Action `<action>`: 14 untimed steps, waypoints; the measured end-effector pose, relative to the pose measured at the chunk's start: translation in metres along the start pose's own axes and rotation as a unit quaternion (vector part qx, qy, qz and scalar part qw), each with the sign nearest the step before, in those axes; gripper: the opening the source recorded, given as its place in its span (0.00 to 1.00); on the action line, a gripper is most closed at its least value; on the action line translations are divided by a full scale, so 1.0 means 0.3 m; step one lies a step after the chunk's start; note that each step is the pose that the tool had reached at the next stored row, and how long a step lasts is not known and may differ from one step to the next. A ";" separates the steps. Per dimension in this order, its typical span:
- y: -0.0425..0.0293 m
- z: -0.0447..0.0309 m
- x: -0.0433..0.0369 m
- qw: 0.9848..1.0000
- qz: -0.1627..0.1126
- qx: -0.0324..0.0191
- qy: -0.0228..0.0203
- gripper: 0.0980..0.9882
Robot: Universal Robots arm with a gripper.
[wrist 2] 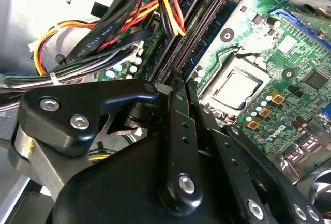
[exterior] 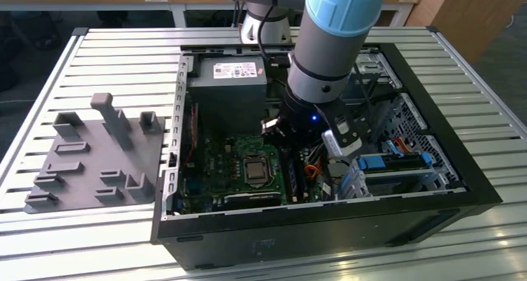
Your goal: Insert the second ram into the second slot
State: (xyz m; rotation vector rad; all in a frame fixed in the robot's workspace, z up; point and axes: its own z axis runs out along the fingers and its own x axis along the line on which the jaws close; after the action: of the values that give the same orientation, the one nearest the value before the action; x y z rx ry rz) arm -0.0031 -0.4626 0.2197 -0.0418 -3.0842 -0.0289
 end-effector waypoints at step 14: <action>0.000 0.013 0.004 1.000 -0.003 0.000 0.000 0.05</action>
State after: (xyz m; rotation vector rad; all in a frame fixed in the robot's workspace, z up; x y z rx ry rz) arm -0.0047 -0.4624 0.2160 -0.0311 -3.0842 -0.0284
